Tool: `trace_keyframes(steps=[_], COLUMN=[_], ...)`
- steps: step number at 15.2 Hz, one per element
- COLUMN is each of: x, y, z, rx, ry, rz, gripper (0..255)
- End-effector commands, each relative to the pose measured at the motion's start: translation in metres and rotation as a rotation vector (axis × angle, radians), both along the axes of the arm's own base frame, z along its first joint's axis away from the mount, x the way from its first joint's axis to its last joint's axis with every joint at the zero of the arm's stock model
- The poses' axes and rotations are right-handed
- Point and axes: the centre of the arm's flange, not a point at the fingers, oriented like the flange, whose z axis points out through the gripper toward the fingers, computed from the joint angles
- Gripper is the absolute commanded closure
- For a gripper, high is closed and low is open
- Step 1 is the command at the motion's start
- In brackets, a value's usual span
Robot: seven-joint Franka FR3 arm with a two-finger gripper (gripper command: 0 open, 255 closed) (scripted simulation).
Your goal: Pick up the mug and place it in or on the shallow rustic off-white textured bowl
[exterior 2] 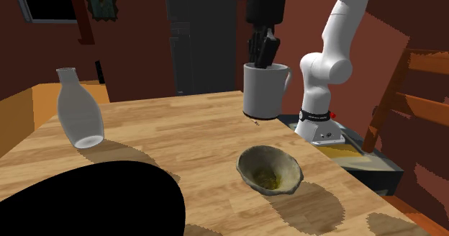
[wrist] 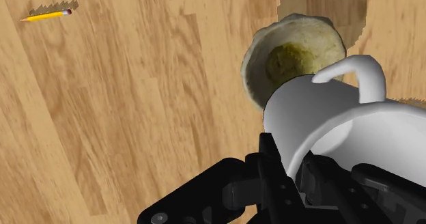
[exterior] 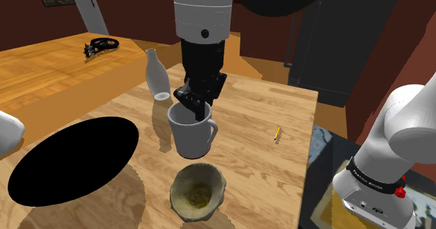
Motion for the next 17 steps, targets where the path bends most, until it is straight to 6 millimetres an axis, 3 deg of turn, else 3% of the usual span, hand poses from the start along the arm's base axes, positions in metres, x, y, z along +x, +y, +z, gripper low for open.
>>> trace_keyframes(steps=[1, 4, 17], x=[-0.02, -0.046, -0.046], y=[0.015, 0.036, 0.036], z=[0.0, 0.004, -0.065], rx=[0.0, 0.0, 0.0], ry=[0.0, 0.0, 0.0], rz=[-0.002, -0.002, -0.002], gripper=[255, 255, 255])
